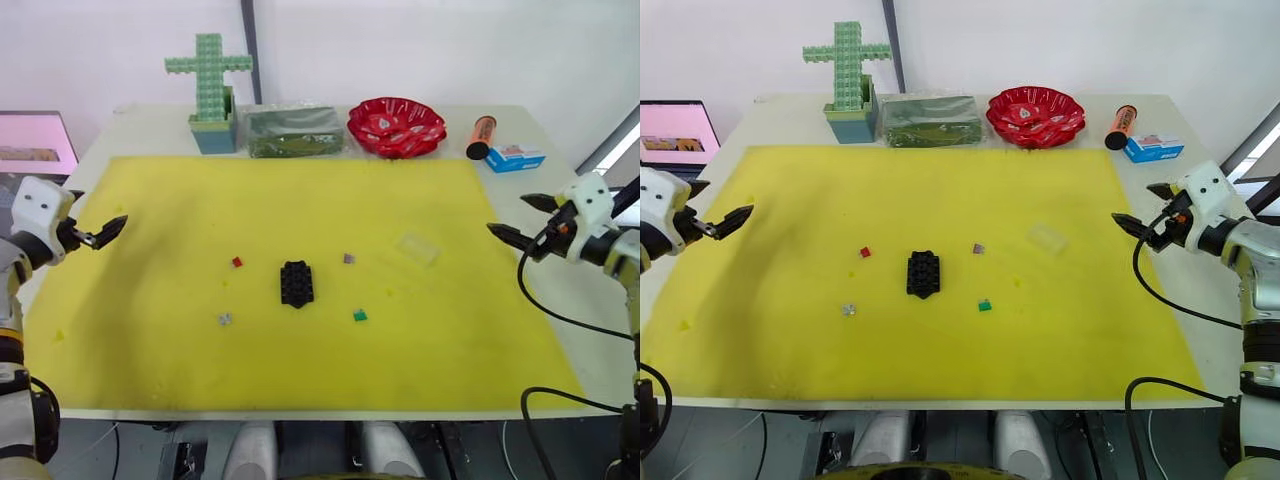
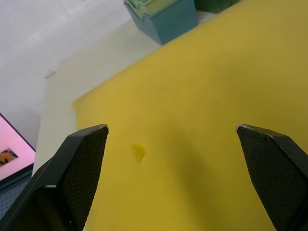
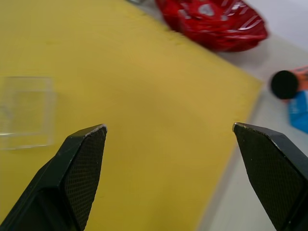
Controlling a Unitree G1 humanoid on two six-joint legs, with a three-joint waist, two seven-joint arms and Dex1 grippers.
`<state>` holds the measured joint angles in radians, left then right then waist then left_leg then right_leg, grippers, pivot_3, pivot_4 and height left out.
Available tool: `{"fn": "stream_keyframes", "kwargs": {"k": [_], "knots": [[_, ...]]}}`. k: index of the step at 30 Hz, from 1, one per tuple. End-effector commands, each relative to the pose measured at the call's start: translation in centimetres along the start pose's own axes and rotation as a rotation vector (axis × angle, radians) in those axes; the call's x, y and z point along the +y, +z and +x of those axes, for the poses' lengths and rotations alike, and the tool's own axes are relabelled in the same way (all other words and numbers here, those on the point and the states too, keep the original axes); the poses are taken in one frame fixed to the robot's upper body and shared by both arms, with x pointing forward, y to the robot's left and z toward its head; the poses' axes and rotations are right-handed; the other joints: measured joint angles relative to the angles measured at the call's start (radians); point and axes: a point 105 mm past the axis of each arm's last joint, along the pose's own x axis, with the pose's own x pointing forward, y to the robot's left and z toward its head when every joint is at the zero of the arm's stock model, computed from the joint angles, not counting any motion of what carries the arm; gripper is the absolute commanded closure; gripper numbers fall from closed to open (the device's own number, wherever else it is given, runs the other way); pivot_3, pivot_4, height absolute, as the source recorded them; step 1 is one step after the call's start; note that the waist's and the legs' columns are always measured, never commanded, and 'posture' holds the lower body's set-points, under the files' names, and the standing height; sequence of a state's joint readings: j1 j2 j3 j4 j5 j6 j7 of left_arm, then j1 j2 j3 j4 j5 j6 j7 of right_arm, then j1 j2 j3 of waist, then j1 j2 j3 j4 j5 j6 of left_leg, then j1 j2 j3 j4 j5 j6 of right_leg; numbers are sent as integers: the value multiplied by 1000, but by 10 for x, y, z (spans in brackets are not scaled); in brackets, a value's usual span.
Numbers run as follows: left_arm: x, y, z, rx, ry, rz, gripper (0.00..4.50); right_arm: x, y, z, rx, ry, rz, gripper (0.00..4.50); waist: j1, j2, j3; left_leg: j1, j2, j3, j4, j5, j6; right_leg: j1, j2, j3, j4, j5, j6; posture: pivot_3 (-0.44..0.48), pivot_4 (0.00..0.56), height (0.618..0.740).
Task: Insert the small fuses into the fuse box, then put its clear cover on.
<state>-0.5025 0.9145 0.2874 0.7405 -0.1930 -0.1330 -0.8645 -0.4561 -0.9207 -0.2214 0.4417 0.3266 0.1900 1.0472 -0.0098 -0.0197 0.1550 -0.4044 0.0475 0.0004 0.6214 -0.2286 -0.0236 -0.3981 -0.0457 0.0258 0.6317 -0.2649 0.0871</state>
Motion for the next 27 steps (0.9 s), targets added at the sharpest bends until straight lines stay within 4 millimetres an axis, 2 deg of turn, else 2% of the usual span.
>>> {"fn": "stream_keyframes", "kwargs": {"k": [1, 5, 9, 12, 15, 19, 23, 27], "knots": [[-2, 20, -6, -72, -113, -69, 0, 4, 22, -9, -64, 85, -30, 31, 0, 0, 0, 0, 0, 0, 0, 0, 0, 0, 0, 0, 0, 0, 0, 0, 150, 740], [-6, 30, -10, -99, -201, -139, 0, 20, 18, -9, -30, 198, -11, 31, -2, 0, 0, 0, 0, 0, 0, 0, 0, 0, 0, 0, 0, 0, 0, 0, 150, 740], [-16, 26, -14, -68, -286, -176, 0, 26, 18, -9, -16, 251, 11, 31, -2, 0, 0, 0, 0, 0, 1, 0, 0, 0, 0, 0, 0, 0, 0, 0, 150, 740], [-17, 27, -18, -65, -318, -212, 0, 30, 22, -9, -19, 277, 11, 31, -2, 0, 0, 0, 0, 0, 1, 0, 0, 0, 0, 0, 0, 0, 0, 0, 150, 740], [-23, 29, -26, -48, -379, -270, 0, 43, 34, -6, -46, 340, -3, 31, -3, 0, 0, 0, 0, 0, 1, 0, 0, 0, 0, 0, 0, 0, 0, 0, 150, 740], [-36, 32, -43, -5, -434, -460, 0, 80, 58, 3, -109, 471, -57, 31, -6, 0, 0, 0, 1, -1, 0, 0, 0, -1, 0, 0, 1, 0, 0, 0, 150, 740], [-61, 33, -65, 59, -477, -704, 0, 124, 81, 10, -180, 609, -119, 31, -8, -1, 0, 0, 1, -1, 0, 0, 0, -1, 1, 0, 1, -1, 0, 0, 150, 740], [-84, 36, -83, 82, -495, -911, 0, 156, 100, 14, -237, 692, -189, 31, 0, -1, 0, 0, 2, -2, 1, 0, 0, 0, 0, -1, 1, -1, 0, 0, 150, 740]]}}
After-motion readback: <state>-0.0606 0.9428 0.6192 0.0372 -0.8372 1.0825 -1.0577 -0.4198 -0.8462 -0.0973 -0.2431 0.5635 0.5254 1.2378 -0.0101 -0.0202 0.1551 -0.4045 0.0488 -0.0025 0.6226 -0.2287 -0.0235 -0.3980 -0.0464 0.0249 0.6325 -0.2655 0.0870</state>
